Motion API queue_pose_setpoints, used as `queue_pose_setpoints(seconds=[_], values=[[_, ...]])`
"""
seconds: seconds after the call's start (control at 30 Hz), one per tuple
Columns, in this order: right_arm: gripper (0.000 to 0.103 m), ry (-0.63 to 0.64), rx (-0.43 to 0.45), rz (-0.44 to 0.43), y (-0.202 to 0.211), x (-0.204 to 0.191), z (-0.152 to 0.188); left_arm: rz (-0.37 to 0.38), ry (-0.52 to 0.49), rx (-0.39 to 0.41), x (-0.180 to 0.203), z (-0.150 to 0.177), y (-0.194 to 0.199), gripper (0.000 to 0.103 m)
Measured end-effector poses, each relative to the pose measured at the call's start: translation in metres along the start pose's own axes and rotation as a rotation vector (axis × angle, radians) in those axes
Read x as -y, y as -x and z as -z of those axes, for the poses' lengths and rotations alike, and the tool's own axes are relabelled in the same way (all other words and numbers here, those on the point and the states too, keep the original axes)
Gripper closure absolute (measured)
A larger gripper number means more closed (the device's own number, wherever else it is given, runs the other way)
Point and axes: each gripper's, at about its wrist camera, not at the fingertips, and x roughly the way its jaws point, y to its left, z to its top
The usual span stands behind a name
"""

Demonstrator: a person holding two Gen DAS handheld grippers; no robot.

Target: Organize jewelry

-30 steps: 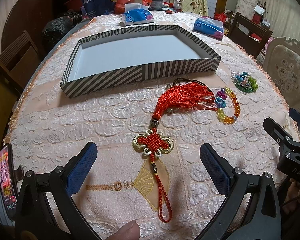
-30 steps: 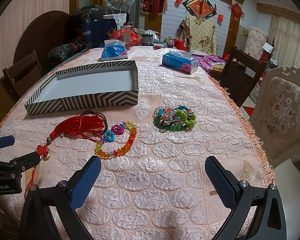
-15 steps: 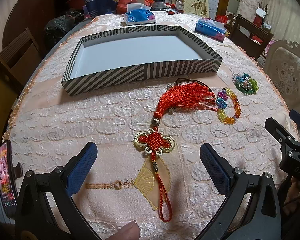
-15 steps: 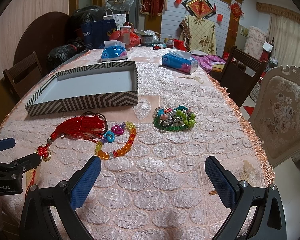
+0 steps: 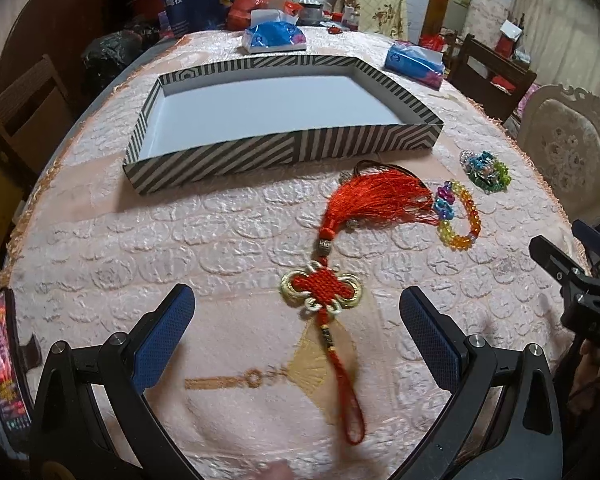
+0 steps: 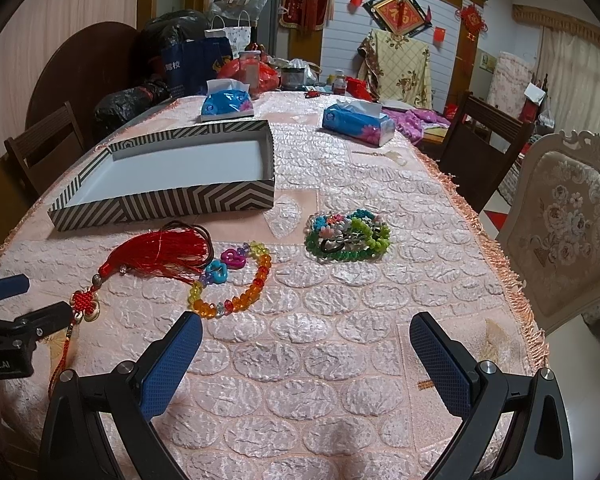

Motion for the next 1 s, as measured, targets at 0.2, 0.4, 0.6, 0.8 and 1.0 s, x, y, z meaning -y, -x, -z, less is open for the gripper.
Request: queue_pose_setpoints(seconds=[0.2,0.4,0.6,0.8,1.0], values=[[0.0,0.001,0.0,0.0,-0.001,0.0,0.001,0.077,-0.049,-0.01,-0.005,0.003,-0.011,0.001],[0.0,-0.006,0.0,0.0,-0.002,0.0,0.001,0.093,-0.078,-0.048,-0.001,0.002,-0.03,0.025],[0.0,0.004,-0.003,0.001,-0.003,-0.002,0.003,0.101,-0.135,-0.048,0.014,-0.02,-0.045,0.025],[0.0,-0.014,-0.004,0.004,-0.002,0.002,0.003,0.1,-0.209,-0.052,0.025,-0.032,-0.067,0.01],[0.0,-0.011,-0.006,0.003,-0.002,0.001,0.002,0.113,-0.248,-0.059,0.023,-0.02,-0.059,0.005]])
